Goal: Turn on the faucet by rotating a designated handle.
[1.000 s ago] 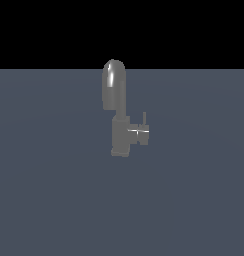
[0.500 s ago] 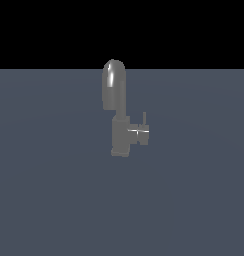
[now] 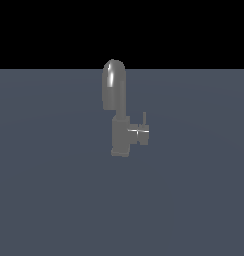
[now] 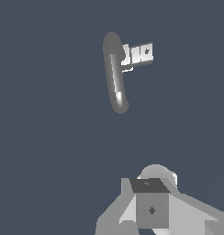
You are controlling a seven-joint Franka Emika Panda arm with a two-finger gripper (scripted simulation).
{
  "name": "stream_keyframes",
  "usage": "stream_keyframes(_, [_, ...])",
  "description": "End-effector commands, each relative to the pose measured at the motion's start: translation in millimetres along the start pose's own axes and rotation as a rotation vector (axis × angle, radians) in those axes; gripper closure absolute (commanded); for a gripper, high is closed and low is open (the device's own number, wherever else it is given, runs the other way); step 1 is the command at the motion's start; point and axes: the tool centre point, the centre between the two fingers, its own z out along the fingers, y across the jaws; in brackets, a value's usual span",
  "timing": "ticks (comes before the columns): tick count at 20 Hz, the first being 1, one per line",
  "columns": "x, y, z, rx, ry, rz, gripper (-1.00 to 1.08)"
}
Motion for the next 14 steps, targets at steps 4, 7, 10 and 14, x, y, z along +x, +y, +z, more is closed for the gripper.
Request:
stream_keyframes(4, [36,2,6,0.095,-0.081,0.094,1.08])
stream_keyframes(7, [55,4,11,0.148,-0.127,0.146,1.08])
stream_keyframes(10, [75,7,17,0.203,-0.174,0.199,1.08])
stream_keyframes(14, [100,12,27,0.278,-0.237,0.271,1.08])
